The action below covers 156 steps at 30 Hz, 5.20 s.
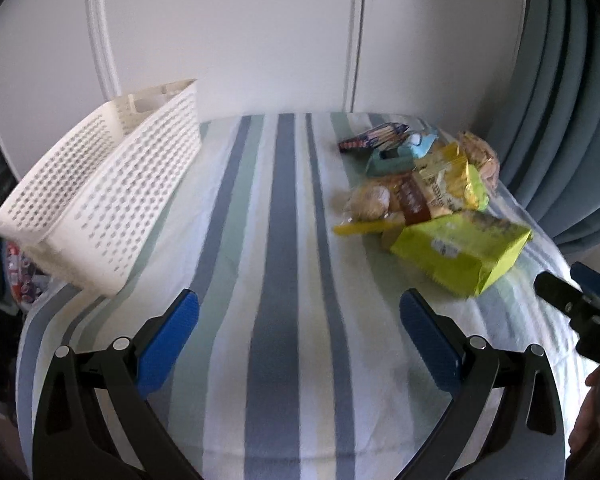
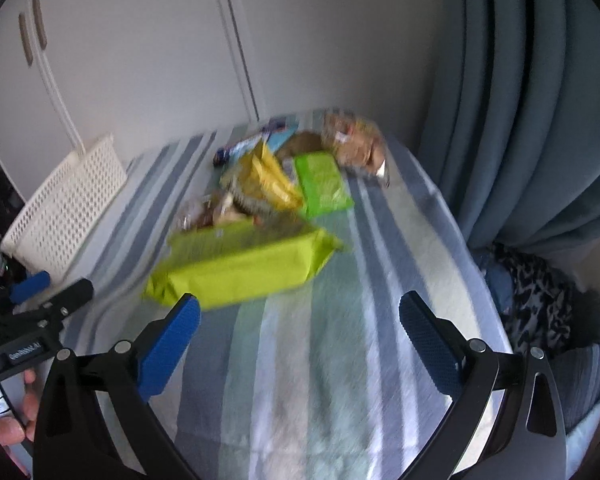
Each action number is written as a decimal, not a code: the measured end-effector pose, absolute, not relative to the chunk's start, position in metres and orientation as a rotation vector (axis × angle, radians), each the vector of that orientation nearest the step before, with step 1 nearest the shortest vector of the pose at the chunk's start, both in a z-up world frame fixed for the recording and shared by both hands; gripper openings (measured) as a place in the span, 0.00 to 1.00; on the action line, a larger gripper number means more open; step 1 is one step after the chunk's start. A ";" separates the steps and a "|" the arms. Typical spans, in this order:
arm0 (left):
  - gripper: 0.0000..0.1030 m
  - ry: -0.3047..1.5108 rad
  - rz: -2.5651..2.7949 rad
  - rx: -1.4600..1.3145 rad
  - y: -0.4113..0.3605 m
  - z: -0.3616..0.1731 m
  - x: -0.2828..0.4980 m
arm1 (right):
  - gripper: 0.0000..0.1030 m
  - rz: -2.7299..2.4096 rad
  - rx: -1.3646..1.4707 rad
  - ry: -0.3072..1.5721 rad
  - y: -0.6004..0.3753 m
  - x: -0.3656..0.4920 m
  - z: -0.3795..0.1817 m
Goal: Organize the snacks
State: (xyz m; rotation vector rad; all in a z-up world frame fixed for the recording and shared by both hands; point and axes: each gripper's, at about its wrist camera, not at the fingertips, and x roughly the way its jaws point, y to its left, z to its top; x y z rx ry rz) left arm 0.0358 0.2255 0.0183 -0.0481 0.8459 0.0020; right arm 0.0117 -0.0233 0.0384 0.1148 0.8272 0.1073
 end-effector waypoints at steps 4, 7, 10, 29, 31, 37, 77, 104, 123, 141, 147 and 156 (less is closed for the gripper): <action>0.98 0.875 -0.047 -0.060 0.221 0.015 0.063 | 0.95 0.092 0.119 0.807 -0.031 0.025 0.046; 0.98 0.915 -0.093 -0.061 0.214 0.005 0.087 | 0.95 0.089 0.129 0.808 -0.034 0.032 0.046; 0.98 0.953 -0.146 -0.076 0.211 -0.005 0.106 | 0.95 0.095 0.140 0.818 -0.035 0.035 0.041; 0.71 1.107 -0.338 -0.147 0.195 -0.040 0.211 | 0.95 0.114 0.121 0.849 -0.031 0.045 0.026; 0.71 1.111 -0.342 -0.142 0.194 -0.042 0.213 | 0.95 0.116 0.122 0.851 -0.031 0.047 0.026; 0.41 1.096 -0.357 -0.147 0.193 -0.044 0.212 | 0.95 0.128 0.108 0.854 -0.025 0.052 0.026; 0.40 0.677 -0.158 -0.102 0.285 0.079 0.097 | 0.42 0.155 -0.118 0.967 0.046 0.155 0.021; 0.63 0.726 -0.100 -0.158 0.334 0.062 0.049 | 0.47 0.100 -0.083 1.018 0.031 0.158 -0.001; 0.74 1.040 0.021 -0.044 0.297 -0.016 0.136 | 0.44 0.139 0.028 0.810 0.011 0.118 0.025; 0.83 1.053 -0.089 0.035 0.216 -0.026 0.182 | 0.44 0.162 0.175 0.792 -0.012 0.117 0.020; 0.83 1.026 0.054 0.057 0.243 -0.022 0.177 | 0.44 0.157 0.172 0.800 -0.011 0.118 0.019; 0.93 1.118 0.181 0.027 0.279 -0.039 0.210 | 0.44 0.168 0.185 0.794 -0.012 0.119 0.019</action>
